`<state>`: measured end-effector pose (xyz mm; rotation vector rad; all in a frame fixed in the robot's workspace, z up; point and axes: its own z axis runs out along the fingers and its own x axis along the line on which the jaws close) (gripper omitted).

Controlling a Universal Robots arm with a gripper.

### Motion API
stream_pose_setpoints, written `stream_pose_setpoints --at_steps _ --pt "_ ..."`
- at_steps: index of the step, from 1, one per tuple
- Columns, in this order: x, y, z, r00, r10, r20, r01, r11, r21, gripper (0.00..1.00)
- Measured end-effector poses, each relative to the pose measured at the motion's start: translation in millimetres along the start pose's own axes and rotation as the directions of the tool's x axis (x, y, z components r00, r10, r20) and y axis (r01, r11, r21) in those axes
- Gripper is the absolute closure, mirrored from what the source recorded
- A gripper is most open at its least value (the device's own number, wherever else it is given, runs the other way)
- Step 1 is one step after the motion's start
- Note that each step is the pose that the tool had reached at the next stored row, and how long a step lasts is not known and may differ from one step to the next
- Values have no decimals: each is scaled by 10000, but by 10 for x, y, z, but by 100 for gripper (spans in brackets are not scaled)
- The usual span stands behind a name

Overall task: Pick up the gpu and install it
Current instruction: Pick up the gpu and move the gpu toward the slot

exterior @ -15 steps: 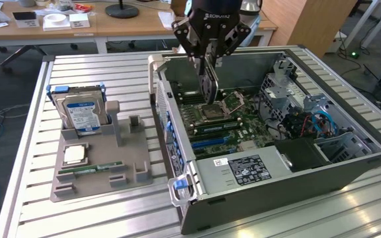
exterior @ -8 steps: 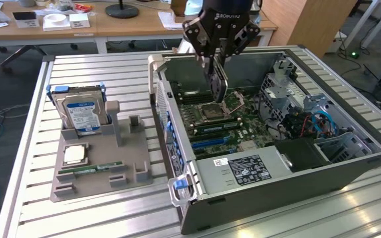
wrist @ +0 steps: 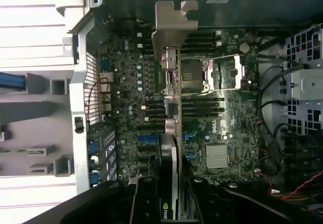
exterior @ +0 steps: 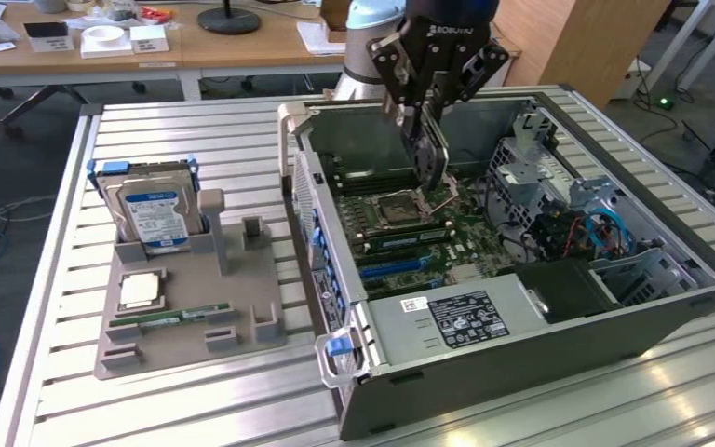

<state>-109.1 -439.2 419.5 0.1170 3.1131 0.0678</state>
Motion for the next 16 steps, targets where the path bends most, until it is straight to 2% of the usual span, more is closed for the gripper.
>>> stream_pose_setpoints --at_steps 2,11,16 --pt "-30 4 1 10000 -1 0 1 10000 0 73" --pt "-38 7 2 10000 1 1 -1 10000 -1 73" --pt "-103 11 4 10000 0 0 0 10000 0 73"
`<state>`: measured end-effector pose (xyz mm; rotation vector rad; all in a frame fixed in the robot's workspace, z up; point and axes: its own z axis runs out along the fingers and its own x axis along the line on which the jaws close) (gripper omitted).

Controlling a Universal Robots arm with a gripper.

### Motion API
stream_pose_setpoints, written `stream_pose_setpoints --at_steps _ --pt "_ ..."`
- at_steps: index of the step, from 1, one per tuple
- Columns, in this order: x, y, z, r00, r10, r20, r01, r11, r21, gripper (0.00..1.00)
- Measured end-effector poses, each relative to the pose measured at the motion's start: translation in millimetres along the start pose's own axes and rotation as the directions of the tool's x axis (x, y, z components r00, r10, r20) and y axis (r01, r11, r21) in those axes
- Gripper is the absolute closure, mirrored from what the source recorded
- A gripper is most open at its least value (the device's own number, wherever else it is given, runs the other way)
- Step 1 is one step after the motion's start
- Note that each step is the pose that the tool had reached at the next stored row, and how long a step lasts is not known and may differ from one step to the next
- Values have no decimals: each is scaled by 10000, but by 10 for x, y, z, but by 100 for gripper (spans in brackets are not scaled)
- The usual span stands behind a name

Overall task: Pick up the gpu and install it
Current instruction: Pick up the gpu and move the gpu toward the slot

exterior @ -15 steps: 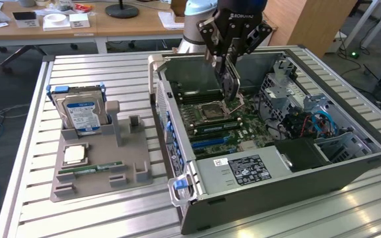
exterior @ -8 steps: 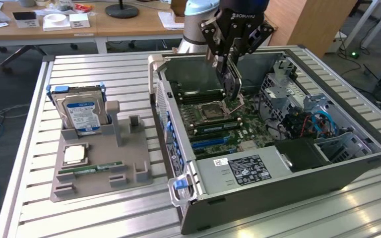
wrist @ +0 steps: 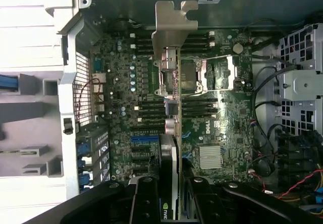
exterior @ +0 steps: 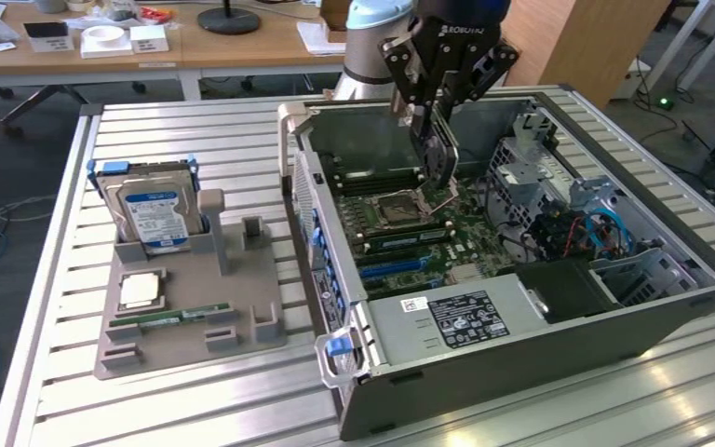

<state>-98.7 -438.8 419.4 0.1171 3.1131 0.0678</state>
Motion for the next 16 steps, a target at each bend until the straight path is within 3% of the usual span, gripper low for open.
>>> stream_pose_setpoints --at_steps 16 --pt "-301 42 13 10000 0 0 0 10000 0 73"
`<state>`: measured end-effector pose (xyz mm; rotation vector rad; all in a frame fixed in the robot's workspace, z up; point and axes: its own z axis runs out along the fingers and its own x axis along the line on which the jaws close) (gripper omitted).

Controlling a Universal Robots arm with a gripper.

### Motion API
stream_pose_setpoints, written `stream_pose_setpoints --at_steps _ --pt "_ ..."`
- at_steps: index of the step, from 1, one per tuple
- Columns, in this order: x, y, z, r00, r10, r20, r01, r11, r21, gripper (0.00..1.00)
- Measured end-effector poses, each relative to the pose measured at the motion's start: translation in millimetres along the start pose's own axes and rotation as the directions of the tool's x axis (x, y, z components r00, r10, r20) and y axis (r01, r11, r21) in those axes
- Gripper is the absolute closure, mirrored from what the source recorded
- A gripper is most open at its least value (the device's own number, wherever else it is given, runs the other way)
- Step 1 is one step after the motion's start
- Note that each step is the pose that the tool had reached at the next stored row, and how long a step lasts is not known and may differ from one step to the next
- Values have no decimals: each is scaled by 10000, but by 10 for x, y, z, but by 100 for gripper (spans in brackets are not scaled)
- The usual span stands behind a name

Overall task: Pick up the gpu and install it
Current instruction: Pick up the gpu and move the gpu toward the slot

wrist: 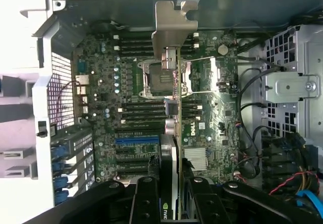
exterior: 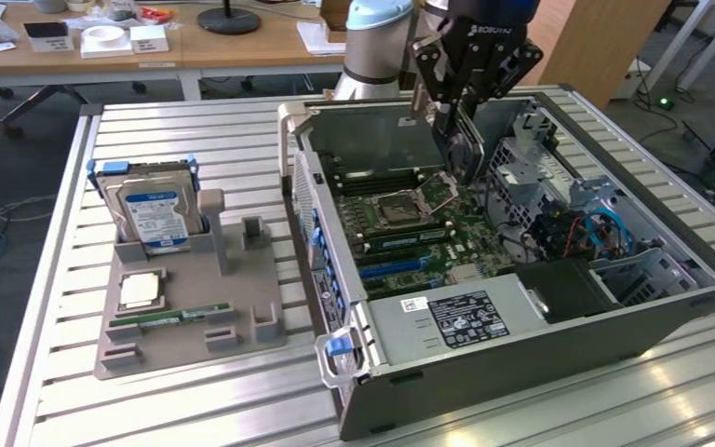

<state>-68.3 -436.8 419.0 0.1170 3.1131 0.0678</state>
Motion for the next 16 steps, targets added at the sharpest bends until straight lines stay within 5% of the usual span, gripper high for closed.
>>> stream_pose_setpoints --at_steps 11,16 --pt "-198 23 6 10000 -1 0 1 10000 0 73" --pt "-207 25 6 10000 0 0 0 10000 0 73"
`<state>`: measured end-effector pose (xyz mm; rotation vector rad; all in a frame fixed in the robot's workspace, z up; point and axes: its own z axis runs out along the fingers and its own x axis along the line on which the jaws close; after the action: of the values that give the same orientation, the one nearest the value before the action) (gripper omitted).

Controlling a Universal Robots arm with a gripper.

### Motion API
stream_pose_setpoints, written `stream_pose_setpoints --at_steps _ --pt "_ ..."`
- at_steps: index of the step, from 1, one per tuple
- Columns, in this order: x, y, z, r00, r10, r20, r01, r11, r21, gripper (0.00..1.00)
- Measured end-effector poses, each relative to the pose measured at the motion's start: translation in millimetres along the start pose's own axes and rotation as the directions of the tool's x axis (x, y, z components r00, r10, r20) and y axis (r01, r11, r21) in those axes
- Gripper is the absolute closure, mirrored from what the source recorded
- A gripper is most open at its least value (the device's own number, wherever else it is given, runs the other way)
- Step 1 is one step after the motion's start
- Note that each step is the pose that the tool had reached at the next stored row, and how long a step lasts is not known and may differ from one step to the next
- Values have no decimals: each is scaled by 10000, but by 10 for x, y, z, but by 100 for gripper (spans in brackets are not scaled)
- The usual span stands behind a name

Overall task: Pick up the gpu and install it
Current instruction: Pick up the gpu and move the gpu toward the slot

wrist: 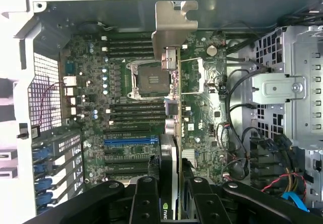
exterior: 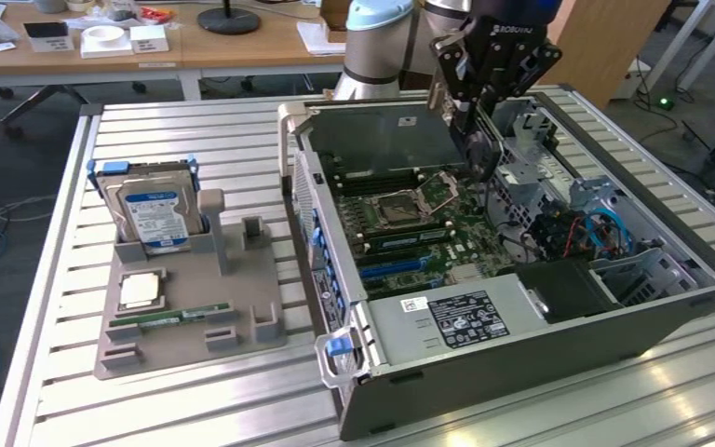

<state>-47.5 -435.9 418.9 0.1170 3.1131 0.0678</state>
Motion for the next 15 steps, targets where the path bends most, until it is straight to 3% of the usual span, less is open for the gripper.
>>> stream_pose_setpoints --at_steps 6,15 --pt "-127 9 7 10000 -8 0 8 10000 -1 73" --pt "-413 30 29 10000 -17 -1 17 10000 0 73"
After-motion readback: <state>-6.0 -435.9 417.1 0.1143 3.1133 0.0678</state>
